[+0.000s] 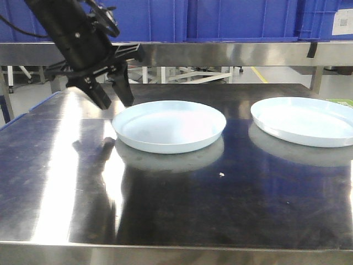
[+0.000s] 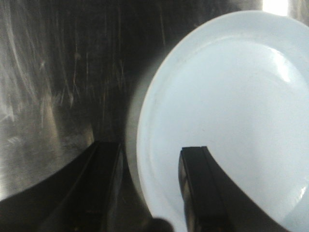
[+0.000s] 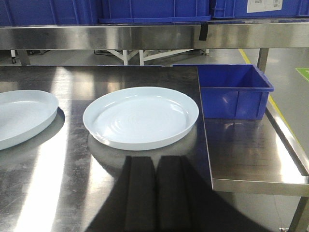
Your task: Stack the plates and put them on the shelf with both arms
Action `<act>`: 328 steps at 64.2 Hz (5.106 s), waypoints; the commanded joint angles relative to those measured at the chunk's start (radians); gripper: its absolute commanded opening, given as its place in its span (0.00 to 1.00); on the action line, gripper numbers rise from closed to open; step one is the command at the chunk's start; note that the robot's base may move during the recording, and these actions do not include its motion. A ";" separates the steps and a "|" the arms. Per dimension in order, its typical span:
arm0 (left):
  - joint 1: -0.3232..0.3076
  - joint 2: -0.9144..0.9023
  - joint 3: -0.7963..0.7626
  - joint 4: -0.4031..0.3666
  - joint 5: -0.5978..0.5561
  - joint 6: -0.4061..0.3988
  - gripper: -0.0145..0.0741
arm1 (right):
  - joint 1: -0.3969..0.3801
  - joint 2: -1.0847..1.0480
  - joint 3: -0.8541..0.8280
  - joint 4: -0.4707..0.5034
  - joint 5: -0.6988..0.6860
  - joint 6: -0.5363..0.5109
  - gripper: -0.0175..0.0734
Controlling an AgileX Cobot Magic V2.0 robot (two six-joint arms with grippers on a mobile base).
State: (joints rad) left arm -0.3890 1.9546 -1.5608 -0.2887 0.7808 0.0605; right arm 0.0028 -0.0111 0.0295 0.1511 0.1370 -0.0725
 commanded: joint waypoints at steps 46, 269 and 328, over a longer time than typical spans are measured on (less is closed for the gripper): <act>-0.024 -0.709 0.738 0.237 -0.825 -0.004 0.26 | -0.005 -0.019 -0.001 -0.005 -0.089 -0.005 0.25; 0.212 -1.615 1.104 0.270 -0.658 0.075 0.26 | -0.004 0.962 -0.688 0.088 0.169 -0.029 0.25; 0.212 -1.615 1.104 0.270 -0.658 0.075 0.26 | -0.186 1.680 -1.458 0.139 0.846 -0.029 0.51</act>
State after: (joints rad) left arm -0.1774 0.3324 -0.4194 -0.0163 0.2118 0.1389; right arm -0.1738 1.6537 -1.3238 0.2916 0.9543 -0.0916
